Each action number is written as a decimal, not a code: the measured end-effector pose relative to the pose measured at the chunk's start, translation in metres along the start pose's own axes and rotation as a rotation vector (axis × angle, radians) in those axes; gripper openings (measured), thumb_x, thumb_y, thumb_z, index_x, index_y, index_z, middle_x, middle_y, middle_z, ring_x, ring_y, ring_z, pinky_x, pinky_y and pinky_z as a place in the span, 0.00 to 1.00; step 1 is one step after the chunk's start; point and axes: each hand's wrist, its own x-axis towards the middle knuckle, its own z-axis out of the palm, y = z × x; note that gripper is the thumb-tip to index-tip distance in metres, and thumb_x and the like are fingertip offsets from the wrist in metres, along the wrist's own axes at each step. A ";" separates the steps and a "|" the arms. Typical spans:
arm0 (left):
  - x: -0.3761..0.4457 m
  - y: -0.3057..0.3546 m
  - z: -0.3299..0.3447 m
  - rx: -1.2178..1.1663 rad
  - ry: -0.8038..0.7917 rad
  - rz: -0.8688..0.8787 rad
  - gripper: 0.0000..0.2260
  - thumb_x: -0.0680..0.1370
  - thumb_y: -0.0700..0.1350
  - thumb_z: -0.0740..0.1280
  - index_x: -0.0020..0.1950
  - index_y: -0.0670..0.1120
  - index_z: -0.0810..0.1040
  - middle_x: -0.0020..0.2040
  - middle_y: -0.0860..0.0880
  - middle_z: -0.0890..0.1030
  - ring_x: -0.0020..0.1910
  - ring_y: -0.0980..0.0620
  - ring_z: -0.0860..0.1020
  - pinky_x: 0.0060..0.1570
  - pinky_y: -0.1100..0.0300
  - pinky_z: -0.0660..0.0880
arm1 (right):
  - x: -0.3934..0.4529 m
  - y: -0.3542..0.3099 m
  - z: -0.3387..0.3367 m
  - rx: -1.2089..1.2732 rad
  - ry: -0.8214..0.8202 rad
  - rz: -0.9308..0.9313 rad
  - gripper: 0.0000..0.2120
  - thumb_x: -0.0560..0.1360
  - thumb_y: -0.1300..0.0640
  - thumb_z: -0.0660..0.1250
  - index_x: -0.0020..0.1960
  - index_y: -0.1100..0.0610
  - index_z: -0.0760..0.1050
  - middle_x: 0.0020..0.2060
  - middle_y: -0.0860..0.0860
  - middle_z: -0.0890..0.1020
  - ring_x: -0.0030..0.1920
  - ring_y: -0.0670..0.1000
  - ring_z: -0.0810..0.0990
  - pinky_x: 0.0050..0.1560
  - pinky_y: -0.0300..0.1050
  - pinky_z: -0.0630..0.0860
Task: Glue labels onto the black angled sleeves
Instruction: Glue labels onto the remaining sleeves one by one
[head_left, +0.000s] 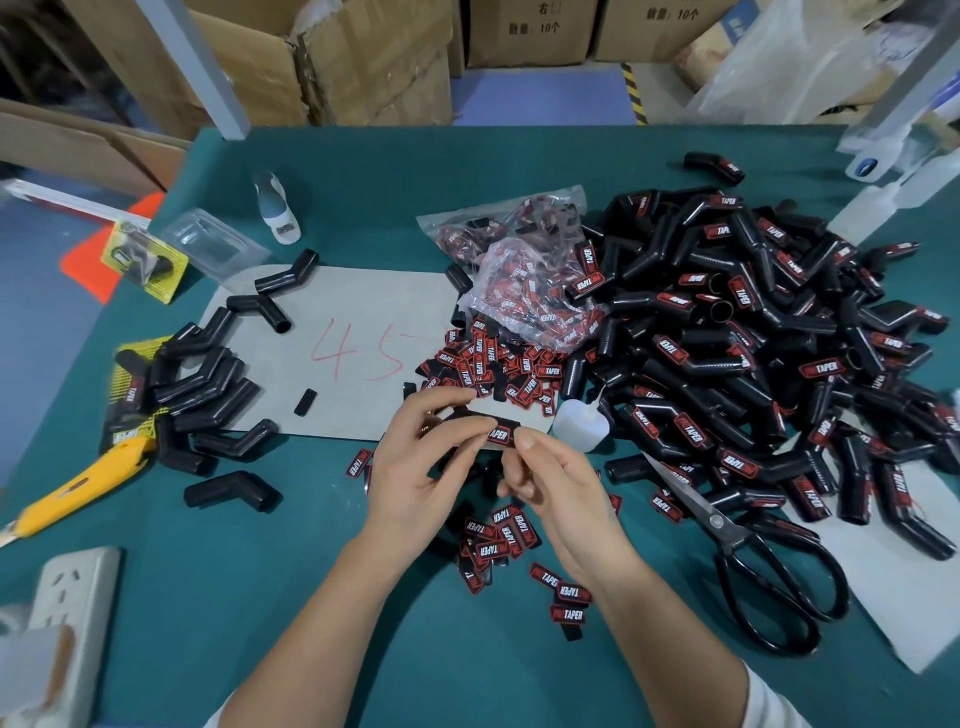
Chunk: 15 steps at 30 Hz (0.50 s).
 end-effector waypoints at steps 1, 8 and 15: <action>0.000 -0.001 0.000 0.014 -0.001 0.021 0.07 0.82 0.42 0.71 0.55 0.42 0.88 0.63 0.48 0.79 0.62 0.45 0.80 0.60 0.51 0.77 | -0.001 0.000 0.001 0.044 -0.010 0.026 0.17 0.84 0.49 0.61 0.40 0.56 0.75 0.33 0.49 0.68 0.35 0.48 0.66 0.47 0.42 0.76; 0.000 -0.009 -0.005 0.041 -0.016 0.124 0.06 0.82 0.43 0.74 0.54 0.41 0.89 0.58 0.47 0.83 0.56 0.45 0.83 0.52 0.46 0.80 | -0.006 -0.008 0.006 0.087 -0.100 0.095 0.17 0.83 0.50 0.60 0.38 0.46 0.80 0.34 0.49 0.68 0.34 0.48 0.63 0.45 0.39 0.75; 0.001 -0.013 -0.005 0.006 -0.052 0.151 0.05 0.82 0.45 0.74 0.55 0.45 0.87 0.56 0.49 0.83 0.53 0.47 0.83 0.47 0.46 0.81 | -0.010 -0.014 0.008 0.033 -0.107 0.113 0.22 0.88 0.55 0.56 0.40 0.44 0.81 0.35 0.49 0.68 0.34 0.47 0.63 0.46 0.37 0.75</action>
